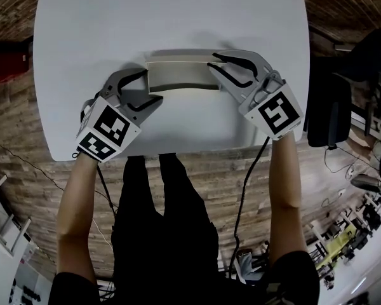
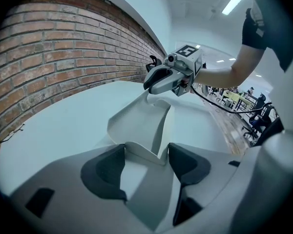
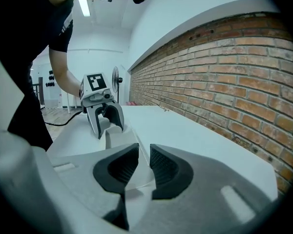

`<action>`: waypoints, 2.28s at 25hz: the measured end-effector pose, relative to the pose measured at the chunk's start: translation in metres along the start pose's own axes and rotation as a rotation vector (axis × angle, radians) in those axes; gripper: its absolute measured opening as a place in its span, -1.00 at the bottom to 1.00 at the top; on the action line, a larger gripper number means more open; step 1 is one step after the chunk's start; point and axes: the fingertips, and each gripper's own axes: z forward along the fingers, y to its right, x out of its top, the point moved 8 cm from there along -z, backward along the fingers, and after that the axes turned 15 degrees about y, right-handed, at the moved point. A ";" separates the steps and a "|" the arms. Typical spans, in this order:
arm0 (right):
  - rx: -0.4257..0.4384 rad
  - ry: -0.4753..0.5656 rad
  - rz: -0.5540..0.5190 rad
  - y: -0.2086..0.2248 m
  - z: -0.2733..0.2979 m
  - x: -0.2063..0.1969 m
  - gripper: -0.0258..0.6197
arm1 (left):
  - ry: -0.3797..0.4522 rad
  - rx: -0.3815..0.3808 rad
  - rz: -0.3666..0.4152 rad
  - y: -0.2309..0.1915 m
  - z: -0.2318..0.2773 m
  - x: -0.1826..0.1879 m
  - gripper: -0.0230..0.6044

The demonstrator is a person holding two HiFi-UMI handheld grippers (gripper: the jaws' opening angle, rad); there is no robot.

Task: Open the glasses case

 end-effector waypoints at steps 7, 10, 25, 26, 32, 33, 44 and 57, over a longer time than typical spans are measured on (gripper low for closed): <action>-0.024 0.044 0.020 0.011 0.006 -0.002 -0.69 | 0.010 0.006 0.015 -0.001 -0.001 0.002 -0.02; -0.034 0.053 0.028 0.016 0.009 -0.003 -0.69 | 0.006 0.012 0.020 -0.002 -0.002 0.002 -0.02; -0.110 0.091 0.090 0.021 0.012 -0.009 -0.69 | 0.004 0.019 0.015 -0.001 -0.001 0.001 -0.03; -0.109 0.094 0.085 0.022 0.012 -0.009 -0.69 | 0.005 0.018 0.016 0.000 -0.001 0.001 -0.03; -0.142 0.076 0.141 0.021 0.013 -0.011 -0.69 | 0.012 0.020 0.019 0.000 -0.001 0.000 -0.03; -0.149 0.074 0.149 0.020 0.013 -0.010 -0.69 | 0.013 0.021 0.020 0.000 -0.001 0.001 -0.03; -0.221 0.198 0.219 0.019 -0.015 0.013 -0.69 | 0.012 0.028 0.037 0.000 -0.002 0.000 -0.03; -0.513 0.091 0.341 -0.024 -0.065 0.006 -0.77 | 0.054 0.010 -0.072 0.018 -0.013 0.007 0.03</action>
